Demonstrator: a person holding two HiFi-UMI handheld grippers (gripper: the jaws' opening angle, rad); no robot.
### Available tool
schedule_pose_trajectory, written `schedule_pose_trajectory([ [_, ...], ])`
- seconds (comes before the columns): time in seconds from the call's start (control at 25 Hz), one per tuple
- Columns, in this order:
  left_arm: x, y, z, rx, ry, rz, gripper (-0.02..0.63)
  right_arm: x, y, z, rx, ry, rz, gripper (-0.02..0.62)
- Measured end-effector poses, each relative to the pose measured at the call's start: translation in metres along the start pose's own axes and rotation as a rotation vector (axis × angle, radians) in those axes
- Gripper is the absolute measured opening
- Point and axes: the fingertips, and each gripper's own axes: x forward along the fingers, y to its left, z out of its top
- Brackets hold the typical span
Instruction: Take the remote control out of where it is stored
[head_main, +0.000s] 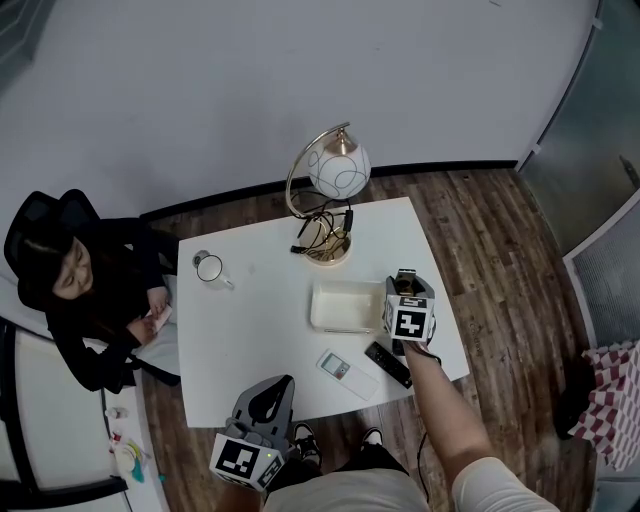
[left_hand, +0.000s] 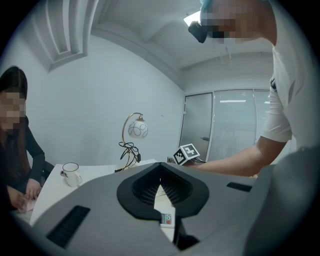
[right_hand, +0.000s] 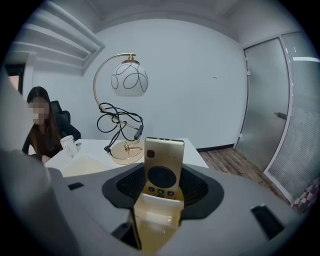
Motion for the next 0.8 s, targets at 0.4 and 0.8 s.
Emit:
schedule_pose_trajectory([
  [0.4,0.001,-0.002,0.003,0.000,-0.013,-0.005,0.006,-0.025,-0.007,0.017,0.007,-0.080,0.011,0.210],
  [0.8,0.001,-0.015,0.001,-0.003,-0.010,-0.027,0.006,-0.035,-0.015,0.028,0.029,-0.119,0.036,0.210],
])
